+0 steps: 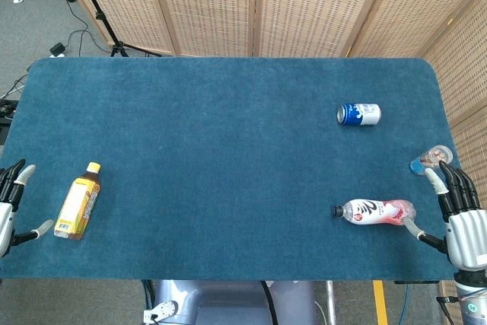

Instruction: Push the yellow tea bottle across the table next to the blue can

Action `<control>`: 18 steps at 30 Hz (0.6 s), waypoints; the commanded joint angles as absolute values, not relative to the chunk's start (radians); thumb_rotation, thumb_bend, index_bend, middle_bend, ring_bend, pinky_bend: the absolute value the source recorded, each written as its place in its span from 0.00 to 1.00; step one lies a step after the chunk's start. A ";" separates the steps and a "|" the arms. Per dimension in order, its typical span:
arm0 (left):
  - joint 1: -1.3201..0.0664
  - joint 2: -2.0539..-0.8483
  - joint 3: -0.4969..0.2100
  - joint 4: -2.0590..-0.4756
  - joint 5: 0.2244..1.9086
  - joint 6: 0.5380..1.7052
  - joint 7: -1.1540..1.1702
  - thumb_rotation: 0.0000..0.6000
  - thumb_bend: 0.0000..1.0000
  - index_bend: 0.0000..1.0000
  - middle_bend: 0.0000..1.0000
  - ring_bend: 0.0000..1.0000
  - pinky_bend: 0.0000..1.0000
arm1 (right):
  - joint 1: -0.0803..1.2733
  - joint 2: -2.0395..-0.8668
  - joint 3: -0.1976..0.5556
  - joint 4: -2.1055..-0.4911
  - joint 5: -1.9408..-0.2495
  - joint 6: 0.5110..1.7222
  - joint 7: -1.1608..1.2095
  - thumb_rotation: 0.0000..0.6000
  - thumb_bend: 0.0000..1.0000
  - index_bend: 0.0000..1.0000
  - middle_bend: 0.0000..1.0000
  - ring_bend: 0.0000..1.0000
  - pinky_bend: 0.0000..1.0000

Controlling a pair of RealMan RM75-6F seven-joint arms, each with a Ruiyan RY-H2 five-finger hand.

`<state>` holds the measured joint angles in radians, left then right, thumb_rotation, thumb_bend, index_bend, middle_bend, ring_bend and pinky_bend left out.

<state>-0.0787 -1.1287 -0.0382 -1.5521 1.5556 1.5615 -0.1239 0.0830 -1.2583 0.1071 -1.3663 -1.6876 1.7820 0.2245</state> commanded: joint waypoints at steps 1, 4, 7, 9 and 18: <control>-0.079 -1.126 -0.037 -1.553 1.555 1.559 -0.124 1.00 0.00 0.00 0.00 0.00 0.00 | 0.083 -1.258 0.107 -1.366 -1.687 1.781 0.225 1.00 0.00 0.05 0.00 0.00 0.06; -0.079 -1.118 -0.029 -1.560 1.554 1.544 -0.142 1.00 0.00 0.00 0.00 0.00 0.00 | 0.084 -1.258 0.104 -1.368 -1.688 1.778 0.225 1.00 0.00 0.05 0.00 0.00 0.06; -0.082 -1.090 0.009 -1.588 1.576 1.499 -0.265 1.00 0.00 0.00 0.00 0.00 0.00 | 0.085 -1.256 0.104 -1.374 -1.686 1.773 0.221 1.00 0.00 0.05 0.00 0.00 0.05; -0.089 -1.068 0.044 -1.602 1.607 1.464 -0.396 1.00 0.00 0.00 0.00 0.00 0.00 | 0.087 -1.254 0.105 -1.378 -1.682 1.767 0.221 1.00 0.00 0.05 0.00 0.00 0.05; -0.147 -1.033 0.133 -1.584 1.650 1.324 -0.938 1.00 0.50 0.00 0.00 0.00 0.00 | 0.093 -1.240 0.107 -1.393 -1.671 1.748 0.240 1.00 0.00 0.05 0.00 0.00 0.04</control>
<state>-0.1153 -1.0554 0.0790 -1.5863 1.6287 1.4062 -0.7147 0.0925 -1.2407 0.1065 -1.3918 -1.6706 1.7489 0.2395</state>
